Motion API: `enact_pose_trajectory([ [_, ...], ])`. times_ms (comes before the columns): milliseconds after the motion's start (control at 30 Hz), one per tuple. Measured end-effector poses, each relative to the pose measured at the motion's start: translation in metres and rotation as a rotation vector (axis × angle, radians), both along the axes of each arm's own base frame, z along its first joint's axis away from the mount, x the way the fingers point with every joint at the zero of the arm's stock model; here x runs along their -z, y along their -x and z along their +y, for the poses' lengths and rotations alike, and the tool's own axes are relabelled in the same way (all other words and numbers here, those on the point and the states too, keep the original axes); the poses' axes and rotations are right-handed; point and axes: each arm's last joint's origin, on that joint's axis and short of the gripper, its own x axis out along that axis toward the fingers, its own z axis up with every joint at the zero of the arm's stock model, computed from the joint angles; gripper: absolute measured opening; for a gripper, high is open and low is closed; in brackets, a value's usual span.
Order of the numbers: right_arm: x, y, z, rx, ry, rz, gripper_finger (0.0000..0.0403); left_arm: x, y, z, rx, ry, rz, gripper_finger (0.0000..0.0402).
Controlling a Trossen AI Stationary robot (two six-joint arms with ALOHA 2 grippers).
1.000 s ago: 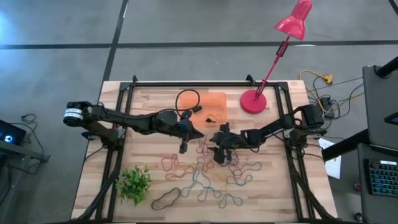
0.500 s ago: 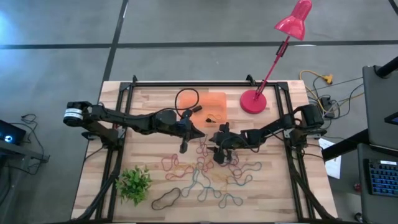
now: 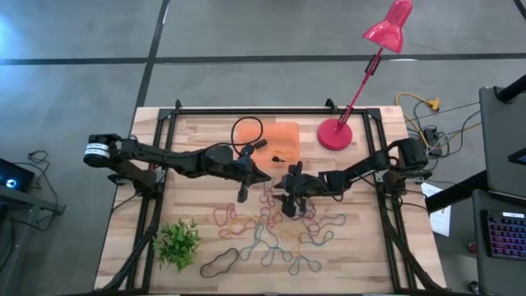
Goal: Pick and place rubber bands into bin
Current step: Put the blue rubber band into the orange bin
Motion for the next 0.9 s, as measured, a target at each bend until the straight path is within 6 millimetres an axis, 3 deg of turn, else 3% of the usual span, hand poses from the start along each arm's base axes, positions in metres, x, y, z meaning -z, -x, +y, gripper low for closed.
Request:
enact_pose_trajectory([
  [200, 0.003, -0.001, 0.000, 0.000, -0.001, 0.000, 0.0159, 0.000, 0.000, 0.000, -0.002, -0.001, -0.005, 0.0000],
  [567, 0.033, -0.019, 0.003, -0.007, -0.005, 0.082, 0.0147, -0.001, 0.000, 0.000, -0.001, -0.001, -0.017, 0.0000],
  [667, 0.033, -0.019, 0.003, -0.020, 0.015, 0.087, 0.0120, -0.001, 0.000, 0.000, -0.002, -0.001, -0.012, 0.0000],
  [833, 0.026, -0.015, 0.003, -0.055, 0.056, 0.116, 0.0030, -0.001, 0.000, 0.000, 0.000, -0.007, -0.013, 0.0000],
  [900, 0.022, -0.013, 0.004, -0.064, 0.066, 0.132, 0.0016, -0.001, 0.000, 0.000, -0.004, -0.009, -0.014, 0.0000],
])
